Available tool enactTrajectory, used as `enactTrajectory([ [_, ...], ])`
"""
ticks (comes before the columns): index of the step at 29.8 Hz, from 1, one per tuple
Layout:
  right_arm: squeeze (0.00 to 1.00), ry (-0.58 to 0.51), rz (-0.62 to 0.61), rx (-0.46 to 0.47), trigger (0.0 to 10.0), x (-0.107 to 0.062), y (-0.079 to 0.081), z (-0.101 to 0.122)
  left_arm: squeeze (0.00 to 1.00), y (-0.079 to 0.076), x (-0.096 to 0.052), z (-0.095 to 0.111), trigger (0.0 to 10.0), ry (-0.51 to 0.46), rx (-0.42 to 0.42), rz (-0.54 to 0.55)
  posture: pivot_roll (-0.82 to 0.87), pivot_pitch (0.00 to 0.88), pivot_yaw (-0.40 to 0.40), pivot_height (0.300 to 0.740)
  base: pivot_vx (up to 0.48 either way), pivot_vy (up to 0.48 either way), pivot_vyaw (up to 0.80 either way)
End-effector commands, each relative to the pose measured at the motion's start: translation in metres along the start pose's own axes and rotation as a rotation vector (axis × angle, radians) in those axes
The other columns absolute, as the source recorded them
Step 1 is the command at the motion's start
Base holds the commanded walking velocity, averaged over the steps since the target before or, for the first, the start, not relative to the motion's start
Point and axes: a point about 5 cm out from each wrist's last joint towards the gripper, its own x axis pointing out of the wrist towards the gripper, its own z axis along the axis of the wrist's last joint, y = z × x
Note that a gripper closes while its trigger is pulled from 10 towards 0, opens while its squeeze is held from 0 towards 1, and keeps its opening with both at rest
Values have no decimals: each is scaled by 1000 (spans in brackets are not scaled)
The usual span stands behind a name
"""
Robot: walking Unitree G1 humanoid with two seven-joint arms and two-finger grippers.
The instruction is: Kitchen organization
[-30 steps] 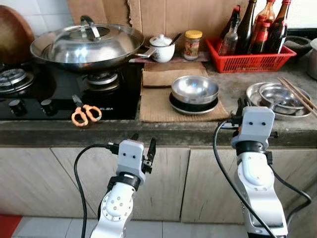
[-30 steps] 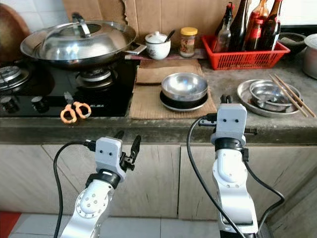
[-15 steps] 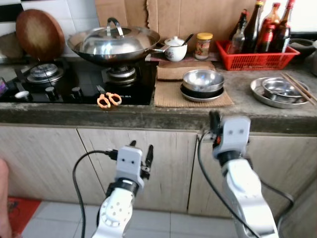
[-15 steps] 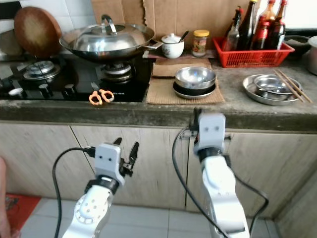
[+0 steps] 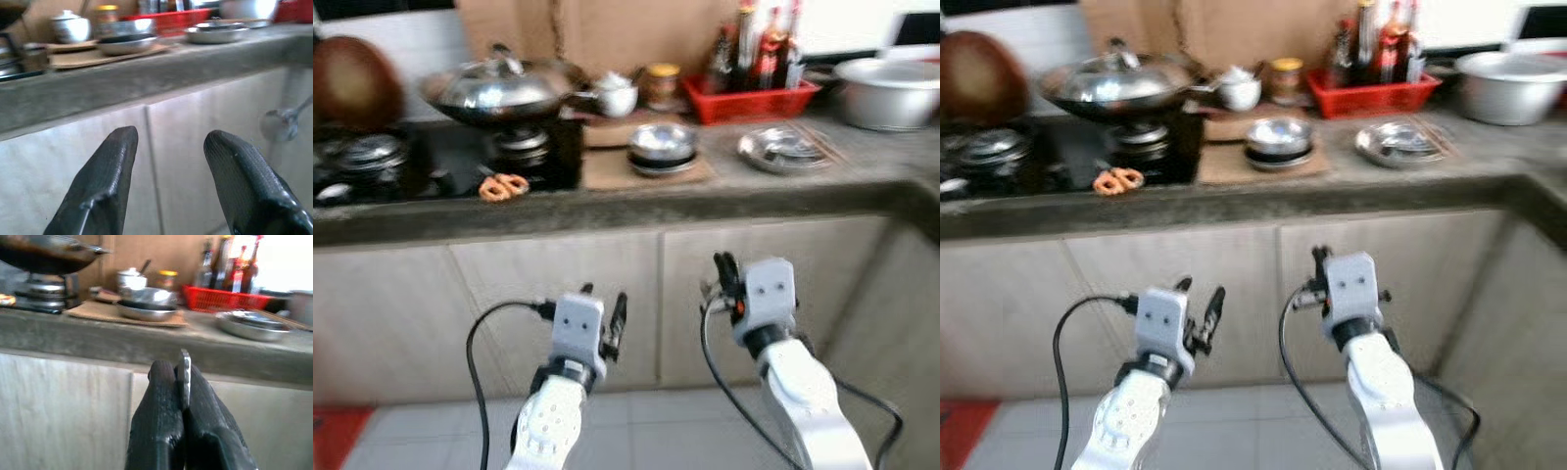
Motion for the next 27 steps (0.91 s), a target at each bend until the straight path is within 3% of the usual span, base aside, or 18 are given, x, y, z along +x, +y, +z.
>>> enactTrajectory([
  [1,0,-11,9,-11,10000,-1,1,2,0,1,0,0,10000,3,-19,3,31,1,2,740,0,0,-800],
  [7,0,1,1,-14,10000,-3,0,0,0,1,-1,-4,10000,22,-37,2,30,3,3,740,0,0,-800],
  [14,0,9,-16,-13,10000,-4,0,-1,0,1,-2,-6,10000,28,-40,-6,28,3,6,740,0,424,-800],
  [21,0,20,-34,-24,10000,-5,-2,-2,0,-1,-1,-6,10000,33,-43,-17,28,2,2,740,0,0,-800],
  [27,0,32,-46,-29,10000,-6,-1,-3,0,-2,-1,-7,10000,36,-40,-34,23,0,9,740,0,421,-800],
])
